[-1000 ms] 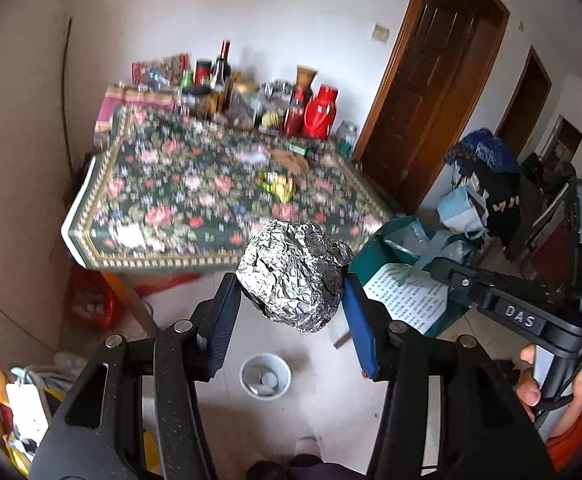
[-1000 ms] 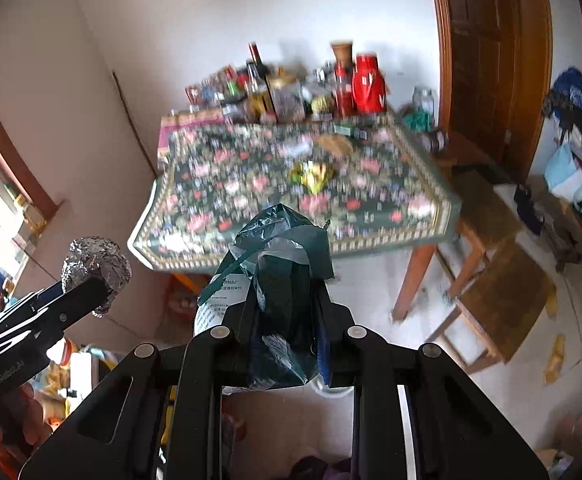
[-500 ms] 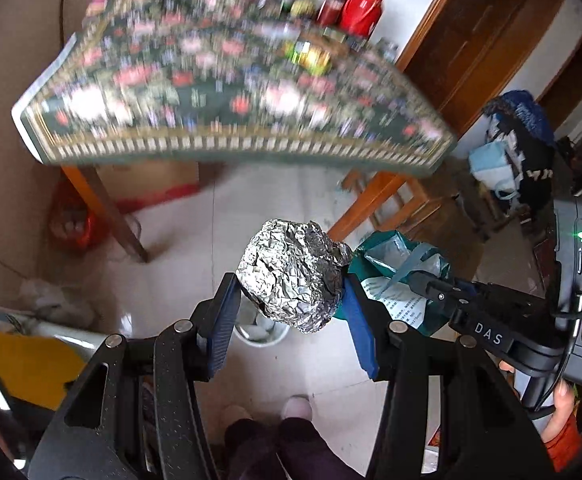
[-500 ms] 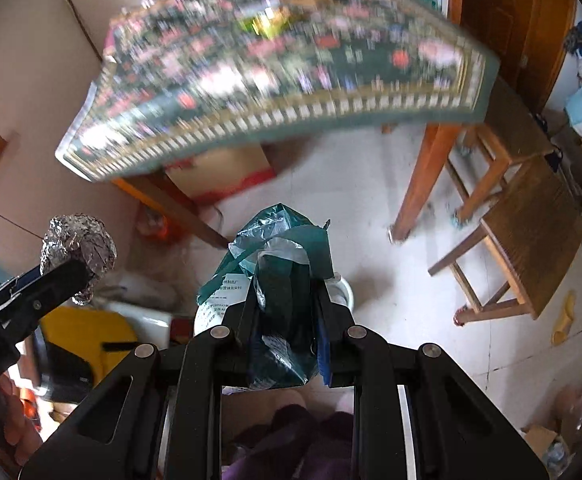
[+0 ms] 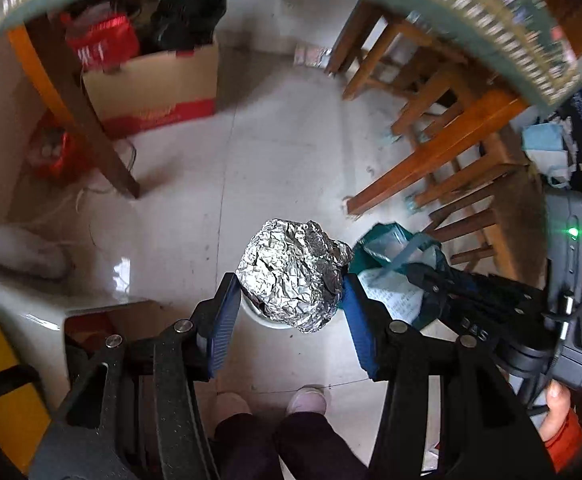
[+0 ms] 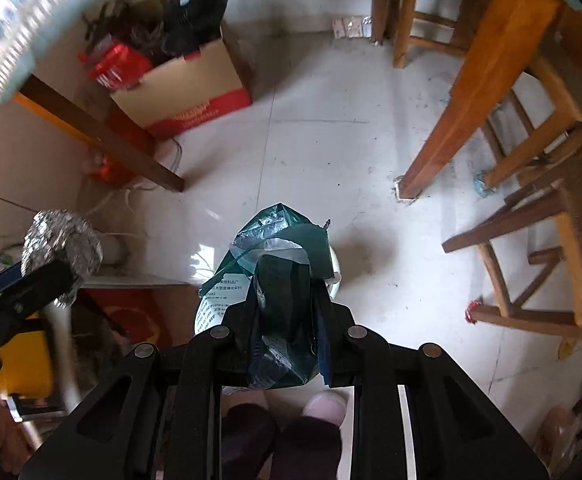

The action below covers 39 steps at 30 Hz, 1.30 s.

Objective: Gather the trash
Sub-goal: 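Carry the foil ball and green bag down over the white bucket, then open the right gripper to drop the green bag while the left gripper drops the foil ball, then raise both open tools from the bucket back toward the floral table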

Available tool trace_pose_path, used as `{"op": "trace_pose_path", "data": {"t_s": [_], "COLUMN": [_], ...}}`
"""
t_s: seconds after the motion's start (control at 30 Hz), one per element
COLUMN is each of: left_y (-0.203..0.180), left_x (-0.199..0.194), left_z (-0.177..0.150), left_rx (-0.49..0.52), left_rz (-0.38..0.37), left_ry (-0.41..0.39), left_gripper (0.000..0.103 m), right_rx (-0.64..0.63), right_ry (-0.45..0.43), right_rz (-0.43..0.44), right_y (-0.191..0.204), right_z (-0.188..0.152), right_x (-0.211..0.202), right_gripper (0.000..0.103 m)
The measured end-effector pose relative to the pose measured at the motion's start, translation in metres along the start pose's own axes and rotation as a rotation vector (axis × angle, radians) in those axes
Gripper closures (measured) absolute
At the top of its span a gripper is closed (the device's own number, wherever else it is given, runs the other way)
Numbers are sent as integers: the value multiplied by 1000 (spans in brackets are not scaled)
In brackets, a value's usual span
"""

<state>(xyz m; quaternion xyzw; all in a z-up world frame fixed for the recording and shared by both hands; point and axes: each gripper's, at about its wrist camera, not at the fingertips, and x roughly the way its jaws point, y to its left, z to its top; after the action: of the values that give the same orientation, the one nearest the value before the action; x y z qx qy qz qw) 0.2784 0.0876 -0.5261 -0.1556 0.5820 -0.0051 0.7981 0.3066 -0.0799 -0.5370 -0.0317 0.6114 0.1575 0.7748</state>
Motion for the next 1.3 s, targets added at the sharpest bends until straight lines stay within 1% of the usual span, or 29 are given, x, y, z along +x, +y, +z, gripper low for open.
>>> {"op": "trace_pose_path", "data": {"t_s": [0.07, 0.1, 0.13, 0.17, 0.23, 0.37, 0.43, 0.6, 0.73, 0.77, 0.8, 0.9, 1.1, 1.3], "left_y": [9, 12, 16, 20, 25, 31, 30, 21, 12, 8, 6, -4, -20, -39], "left_x": [26, 35, 45, 58, 74, 103, 113, 132, 139, 139, 139, 132, 96, 34], "left_z": [-5, -6, -8, -10, -14, -17, -18, -15, -7, -5, -3, 1, 3, 7], "left_rx": [-13, -18, -22, -26, -31, -41, -38, -20, -37, -33, -28, -6, 36, 87], "left_rz": [9, 11, 13, 17, 22, 18, 12, -9, -77, -80, -74, -41, -11, 9], "left_ry": [21, 28, 37, 50, 65, 103, 121, 151, 205, 222, 228, 232, 218, 183], "left_gripper": [52, 52, 52, 52, 52, 52, 52, 52, 50, 50, 49, 48, 48, 48], "right_rx": [-19, -19, -17, -14, -2, 19, 22, 31, 38, 42, 44, 46, 45, 35], "right_ry": [15, 21, 28, 48, 108, 177, 178, 166, 144, 133, 124, 100, 55, 15], "right_rz": [-3, 4, 10, 12, 7, 17, 19, 26, 17, 16, 15, 14, 19, 23], "right_y": [1, 0, -2, -3, -7, -16, -20, -31, -37, -38, -37, -36, -29, -18], "right_z": [1, 2, 2, 2, 1, -4, -7, -13, -12, -12, -11, -5, 2, 6], "right_x": [30, 40, 50, 66, 93, 127, 128, 111, 98, 87, 88, 69, 26, -31], "right_gripper": [79, 79, 77, 65, 52, 52, 52, 52, 52, 52, 52, 52, 52, 52]}}
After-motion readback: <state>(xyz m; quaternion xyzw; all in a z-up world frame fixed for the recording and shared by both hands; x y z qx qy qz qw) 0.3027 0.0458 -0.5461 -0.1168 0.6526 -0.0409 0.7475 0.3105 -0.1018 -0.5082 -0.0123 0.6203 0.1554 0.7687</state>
